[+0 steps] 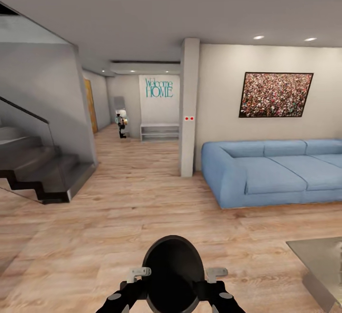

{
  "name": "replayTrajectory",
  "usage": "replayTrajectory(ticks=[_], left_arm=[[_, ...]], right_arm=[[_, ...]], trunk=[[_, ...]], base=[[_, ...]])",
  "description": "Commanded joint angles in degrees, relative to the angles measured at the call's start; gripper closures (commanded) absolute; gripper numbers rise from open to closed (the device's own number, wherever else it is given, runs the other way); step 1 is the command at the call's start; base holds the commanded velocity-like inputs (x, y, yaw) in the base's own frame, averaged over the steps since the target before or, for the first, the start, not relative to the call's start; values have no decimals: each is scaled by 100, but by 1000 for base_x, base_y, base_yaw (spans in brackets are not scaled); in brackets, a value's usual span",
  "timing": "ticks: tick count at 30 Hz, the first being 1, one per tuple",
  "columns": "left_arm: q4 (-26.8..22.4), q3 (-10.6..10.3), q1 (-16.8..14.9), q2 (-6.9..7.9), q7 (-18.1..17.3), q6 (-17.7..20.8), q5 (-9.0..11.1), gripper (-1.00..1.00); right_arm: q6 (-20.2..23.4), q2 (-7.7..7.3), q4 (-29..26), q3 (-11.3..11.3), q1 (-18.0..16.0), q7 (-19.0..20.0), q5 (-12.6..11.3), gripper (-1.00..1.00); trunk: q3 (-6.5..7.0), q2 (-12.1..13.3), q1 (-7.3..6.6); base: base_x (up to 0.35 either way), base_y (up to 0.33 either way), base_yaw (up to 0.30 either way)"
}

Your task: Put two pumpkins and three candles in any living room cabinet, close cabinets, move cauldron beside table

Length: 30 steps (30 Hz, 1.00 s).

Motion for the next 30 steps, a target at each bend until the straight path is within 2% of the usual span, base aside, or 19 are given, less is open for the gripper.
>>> replayTrajectory(ticks=[1,30], left_arm=[[-27,-138,1,1,-7,-64,94,100],[-27,-147,0,1,-7,-71,86,100]], right_arm=[[31,54,-6,14,-10,44,-421,100],[31,54,-6,14,-12,44,-421,100]], trunk=[[-9,-9,5],[-9,-9,5]], base=[[324,97,-283],[309,104,-284]])
